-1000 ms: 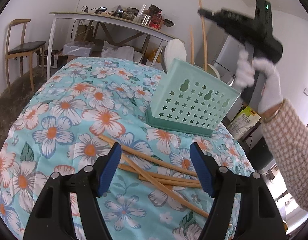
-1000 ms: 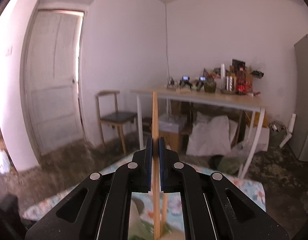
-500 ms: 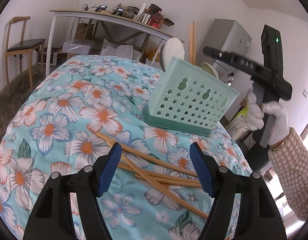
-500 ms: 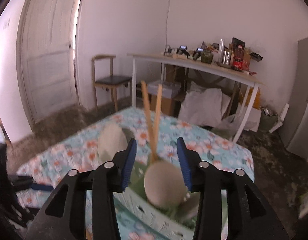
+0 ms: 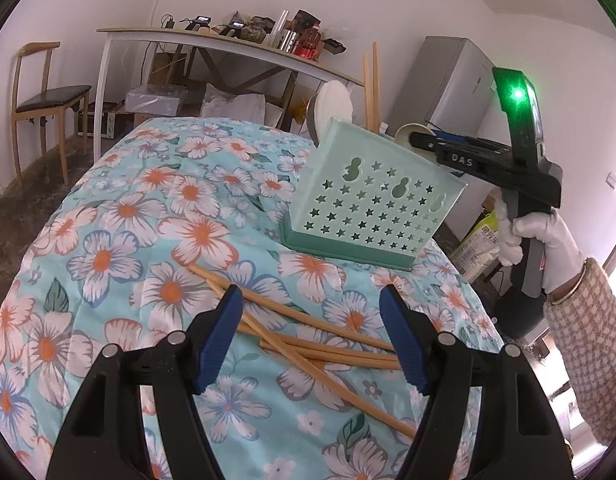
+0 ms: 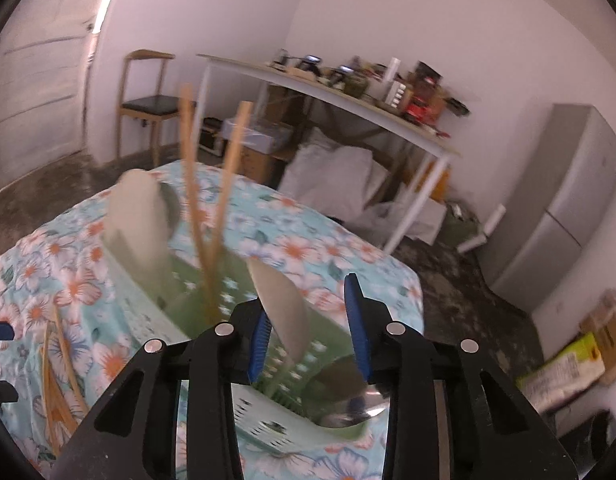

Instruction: Organize utensils

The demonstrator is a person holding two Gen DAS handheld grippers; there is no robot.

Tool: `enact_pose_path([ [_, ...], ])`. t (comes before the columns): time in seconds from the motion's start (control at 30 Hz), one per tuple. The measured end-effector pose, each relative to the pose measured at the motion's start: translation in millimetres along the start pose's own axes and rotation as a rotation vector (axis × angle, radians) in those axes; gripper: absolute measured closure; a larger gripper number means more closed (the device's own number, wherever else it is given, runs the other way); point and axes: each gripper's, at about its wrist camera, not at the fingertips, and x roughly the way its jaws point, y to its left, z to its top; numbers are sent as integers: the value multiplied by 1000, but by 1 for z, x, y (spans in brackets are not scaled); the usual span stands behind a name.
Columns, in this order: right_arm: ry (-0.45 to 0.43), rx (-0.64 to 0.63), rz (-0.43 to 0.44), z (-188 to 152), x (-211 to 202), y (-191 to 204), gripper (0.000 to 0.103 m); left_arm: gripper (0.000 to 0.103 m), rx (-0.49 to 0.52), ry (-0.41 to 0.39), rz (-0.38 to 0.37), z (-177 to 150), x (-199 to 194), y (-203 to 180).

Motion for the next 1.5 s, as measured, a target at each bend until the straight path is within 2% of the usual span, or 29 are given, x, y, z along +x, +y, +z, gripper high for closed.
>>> enact_pose_path([
  [0.17, 28, 48, -37, -5, -6, -13, 72, 35, -9, 5, 4, 0, -1, 1],
  [0.43, -48, 162, 109, -11, -51, -28, 62, 35, -8, 15, 17, -4, -7, 1],
  [0.63, -90, 304, 255, -40, -95, -30, 54, 35, -5, 39, 34, -13, -17, 3],
  [0.8, -1, 400, 369, -83, -100, -7, 50, 35, -37, 68, 25, -18, -15, 7],
  [0.93, 124, 485, 465, -123, -88, 23, 50, 35, -96, 92, 30, -12, -6, 16],
  [1.07, 227, 531, 523, -158, -78, 51, 50, 43, -151, 135, 60, 0, 12, 30],
  [1.2, 278, 532, 538, -176, -72, 62, 50, 55, -226, 189, 66, 9, 33, 47],
  [1.3, 287, 536, 548, -181, -68, 65, 50, 64, -278, 224, 88, 13, 46, 58],
  [1.5, 277, 555, 574, -188, -66, 61, 50, 75, -346, 254, 114, 17, 62, 72],
])
